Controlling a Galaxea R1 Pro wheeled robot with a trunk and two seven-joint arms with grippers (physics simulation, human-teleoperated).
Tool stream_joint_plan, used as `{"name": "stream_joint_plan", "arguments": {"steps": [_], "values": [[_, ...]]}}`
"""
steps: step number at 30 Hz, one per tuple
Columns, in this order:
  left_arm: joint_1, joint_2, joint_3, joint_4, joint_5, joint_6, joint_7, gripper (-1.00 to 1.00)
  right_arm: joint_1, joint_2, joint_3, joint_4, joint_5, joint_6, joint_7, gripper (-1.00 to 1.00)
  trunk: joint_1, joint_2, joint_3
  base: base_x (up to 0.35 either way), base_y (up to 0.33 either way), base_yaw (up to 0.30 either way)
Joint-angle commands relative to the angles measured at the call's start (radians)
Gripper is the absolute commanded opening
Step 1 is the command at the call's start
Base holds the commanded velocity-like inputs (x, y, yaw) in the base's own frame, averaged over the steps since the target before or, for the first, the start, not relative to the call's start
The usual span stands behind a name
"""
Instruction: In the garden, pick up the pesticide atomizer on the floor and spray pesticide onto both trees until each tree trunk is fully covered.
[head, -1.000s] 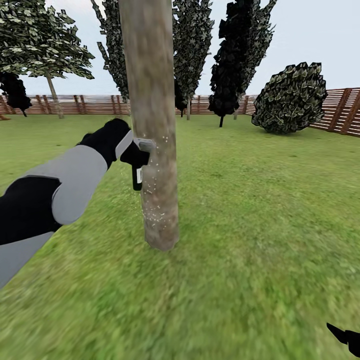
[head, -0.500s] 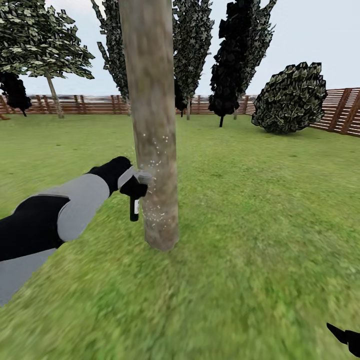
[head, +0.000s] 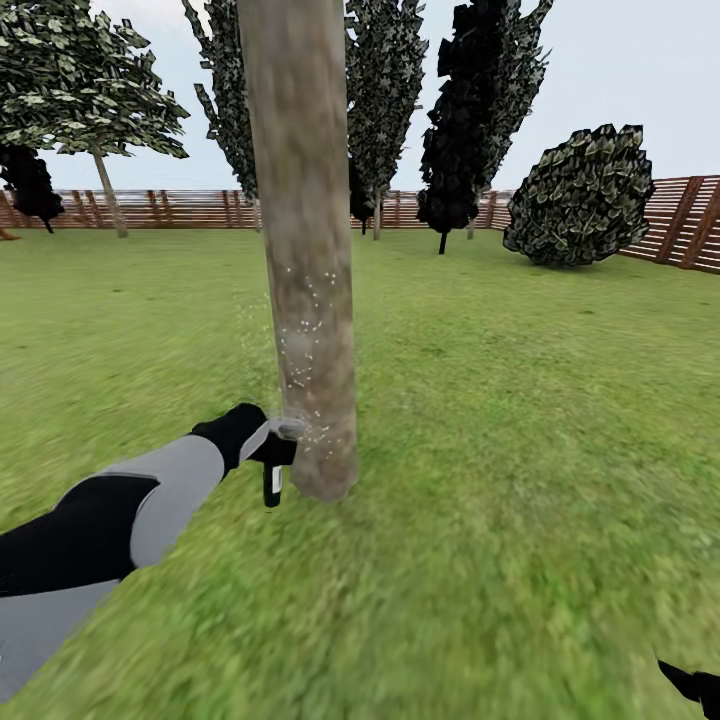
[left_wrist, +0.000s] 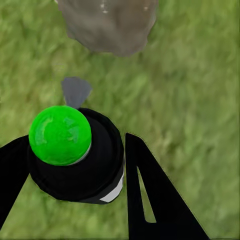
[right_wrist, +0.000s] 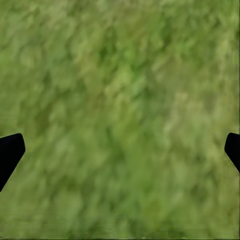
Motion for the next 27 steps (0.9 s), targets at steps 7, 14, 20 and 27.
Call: {"name": "stream_joint_plan", "arguments": {"steps": [7,14,20,27], "values": [[0.108,0.012,-0.001,0.0,0.0,-0.127,0.001,-1.0,0.0,0.001,-0.001,-0.001,0.084,-0.081,0.0,1.0,0.0,0.0,-0.002,0.0,0.0,0.044],[0.155,0.011,0.003,0.0,0.02,-0.22,0.0,-1.0,0.001,0.005,-0.001,-0.002,0.085,-0.087,0.003,1.0,0.0,0.0,-0.011,0.0,0.0,0.16],[0.155,0.012,0.003,0.0,0.053,-0.22,-0.002,-1.0,0.0,0.008,-0.001,-0.001,0.085,-0.086,0.006,1.0,0.0,0.0,-0.019,0.0,-0.058,0.128],[0.155,0.005,0.003,0.0,0.053,-0.221,0.0,-1.0,0.0,0.009,0.002,-0.001,0.085,-0.086,0.006,1.0,0.0,0.0,-0.025,0.0,-0.308,0.245]]}}
